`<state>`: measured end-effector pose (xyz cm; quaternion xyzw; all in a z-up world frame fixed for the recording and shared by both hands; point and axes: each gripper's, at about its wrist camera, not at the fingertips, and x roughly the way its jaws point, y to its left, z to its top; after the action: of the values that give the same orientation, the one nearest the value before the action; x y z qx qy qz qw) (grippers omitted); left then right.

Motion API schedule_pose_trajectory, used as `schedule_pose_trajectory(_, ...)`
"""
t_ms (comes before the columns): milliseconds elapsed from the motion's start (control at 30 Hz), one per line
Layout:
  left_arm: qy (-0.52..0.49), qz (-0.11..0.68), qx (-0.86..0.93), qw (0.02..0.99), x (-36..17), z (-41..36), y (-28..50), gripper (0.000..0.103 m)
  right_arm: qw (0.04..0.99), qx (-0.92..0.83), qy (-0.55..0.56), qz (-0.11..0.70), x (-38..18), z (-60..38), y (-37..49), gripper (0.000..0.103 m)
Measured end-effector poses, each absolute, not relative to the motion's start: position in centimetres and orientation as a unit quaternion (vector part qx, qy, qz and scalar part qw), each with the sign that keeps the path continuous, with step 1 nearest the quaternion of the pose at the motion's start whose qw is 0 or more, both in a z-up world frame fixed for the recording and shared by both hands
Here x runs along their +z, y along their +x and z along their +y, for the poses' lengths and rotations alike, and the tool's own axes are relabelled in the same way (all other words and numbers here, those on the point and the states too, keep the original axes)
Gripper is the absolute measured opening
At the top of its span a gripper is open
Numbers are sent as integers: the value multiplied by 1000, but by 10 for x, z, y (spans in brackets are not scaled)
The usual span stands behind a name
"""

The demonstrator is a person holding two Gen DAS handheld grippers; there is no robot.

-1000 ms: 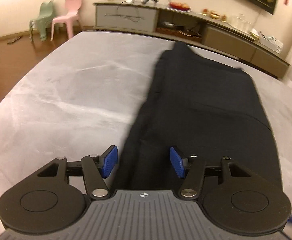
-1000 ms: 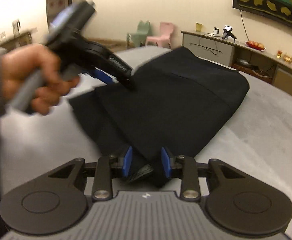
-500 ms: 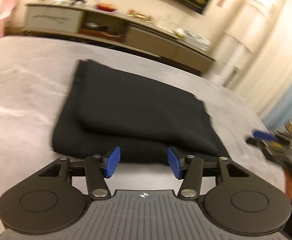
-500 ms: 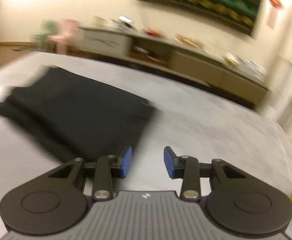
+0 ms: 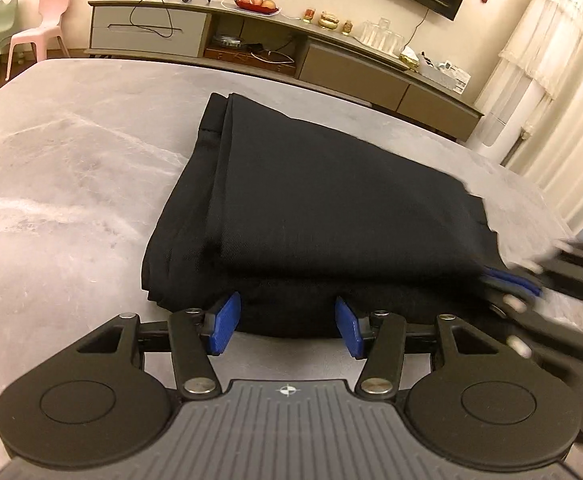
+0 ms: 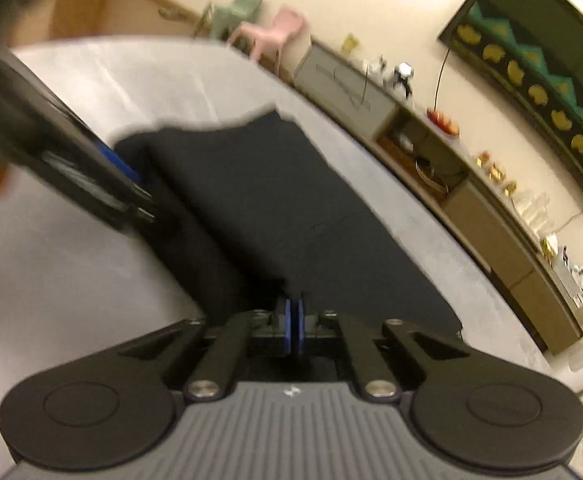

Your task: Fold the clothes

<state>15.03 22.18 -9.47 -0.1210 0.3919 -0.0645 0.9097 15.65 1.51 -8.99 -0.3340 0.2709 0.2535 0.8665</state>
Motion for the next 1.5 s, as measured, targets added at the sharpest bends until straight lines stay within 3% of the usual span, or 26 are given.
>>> schedule_pose_trajectory(200, -158, 400, -59, 901, -88, 238, 148, 55, 850, 237, -381, 276, -129, 31, 141, 4)
schedule_pose_trajectory(333, -161, 354, -14, 921, -60, 269, 120, 54, 853, 243, -358, 293, -129, 20, 144, 17)
schedule_pose_trajectory(433, -152, 290, 14, 945, -32, 280, 103, 54, 868, 284, -255, 318, -97, -11, 142, 30)
schedule_pose_trajectory(567, -141, 258, -34, 955, -20, 256, 120, 54, 904, 272, -89, 319, -49, -56, 167, 30)
schedule_pose_trajectory(700, -87, 305, -53, 947, -52, 227, 151, 54, 906, 232, -74, 345, -60, -61, 205, 31)
schedule_pose_trajectory(800, -59, 365, -28, 929, -84, 226, 167, 54, 888, 218, -102, 391, -97, -62, 217, 22)
schedule_pose_trajectory(833, -65, 372, -15, 926, -91, 233, 169, 55, 886, 213, -106, 397, -106, -67, 217, 25)
schedule_pose_trajectory(867, -61, 370, -8, 927, -93, 237, 169, 55, 891, 212, -102, 389, -108, -76, 215, 36)
schedule_pose_trajectory(1000, -61, 375, 23, 925, -95, 246, 172, 55, 897, 182, -72, 397, -107, -110, 217, 42)
schedule_pose_trajectory(1100, -56, 380, 30, 923, -90, 244, 171, 55, 896, 153, -67, 410, -106, -131, 221, 39)
schedule_pose_trajectory(1167, -63, 375, 28, 925, -83, 244, 167, 51, 894, 133, -67, 422, -101, -140, 225, 24)
schedule_pose_trajectory(1200, -70, 366, 25, 927, -77, 244, 164, 51, 898, 131, -67, 414, -94, -137, 225, 22)
schedule_pose_trajectory(1333, -83, 291, -21, 953, -44, 234, 151, 51, 918, 150, -57, 363, -55, -110, 236, 22)
schedule_pose_trajectory(1500, -63, 321, -35, 944, -62, 229, 162, 51, 906, 158, -63, 387, -59, -67, 296, 21)
